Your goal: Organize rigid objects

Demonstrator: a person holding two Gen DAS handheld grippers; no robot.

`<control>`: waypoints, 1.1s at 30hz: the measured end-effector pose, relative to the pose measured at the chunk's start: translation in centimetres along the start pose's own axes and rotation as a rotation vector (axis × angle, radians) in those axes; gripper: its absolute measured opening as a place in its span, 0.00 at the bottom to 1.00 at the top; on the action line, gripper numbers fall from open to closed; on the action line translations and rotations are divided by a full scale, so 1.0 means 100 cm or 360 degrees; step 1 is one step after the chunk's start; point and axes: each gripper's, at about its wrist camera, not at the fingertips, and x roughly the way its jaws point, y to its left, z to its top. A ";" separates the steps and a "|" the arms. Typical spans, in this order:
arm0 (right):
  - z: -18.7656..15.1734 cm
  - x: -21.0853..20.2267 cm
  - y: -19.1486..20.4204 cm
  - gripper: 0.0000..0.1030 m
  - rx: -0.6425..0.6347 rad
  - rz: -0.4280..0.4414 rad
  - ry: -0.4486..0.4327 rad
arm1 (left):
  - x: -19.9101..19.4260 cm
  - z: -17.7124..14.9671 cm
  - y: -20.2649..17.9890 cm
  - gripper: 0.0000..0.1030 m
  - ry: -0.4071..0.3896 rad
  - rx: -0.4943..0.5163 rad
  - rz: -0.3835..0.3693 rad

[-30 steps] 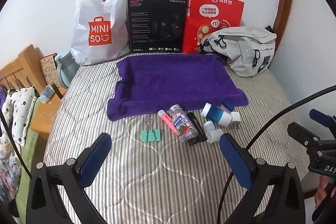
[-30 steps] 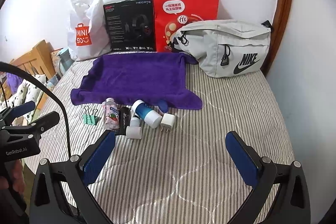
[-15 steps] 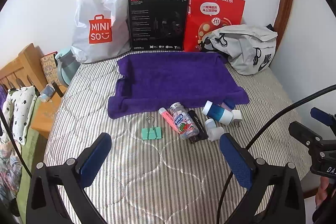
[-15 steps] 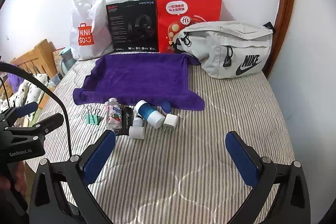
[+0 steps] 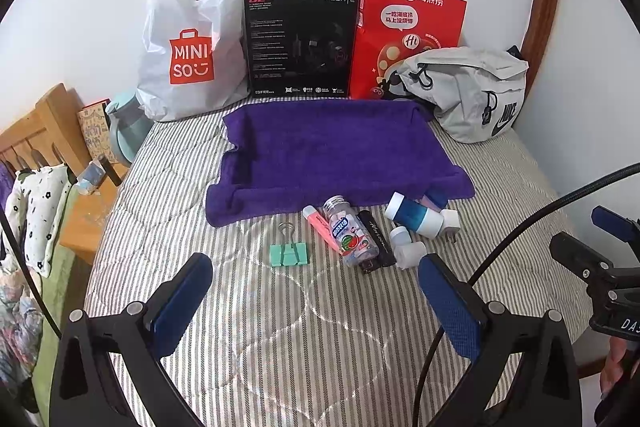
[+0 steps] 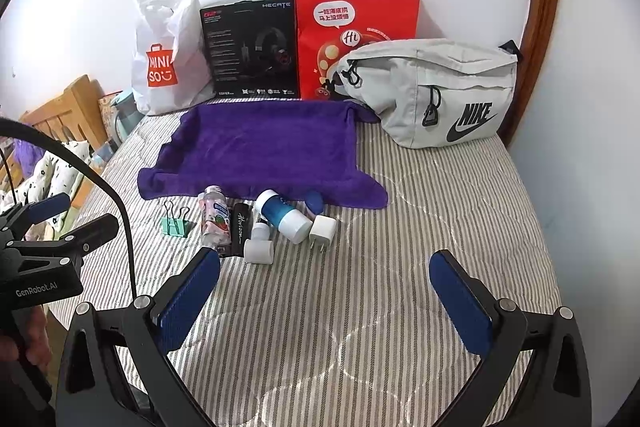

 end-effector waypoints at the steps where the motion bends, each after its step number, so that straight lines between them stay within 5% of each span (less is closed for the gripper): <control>1: 0.000 0.000 0.000 1.00 -0.0002 0.0001 0.0003 | 0.000 0.000 0.000 1.00 0.0002 0.0000 0.0000; 33: 0.000 0.006 0.004 1.00 -0.0010 0.0007 0.0022 | 0.007 0.010 0.002 1.00 0.0039 0.0017 0.0034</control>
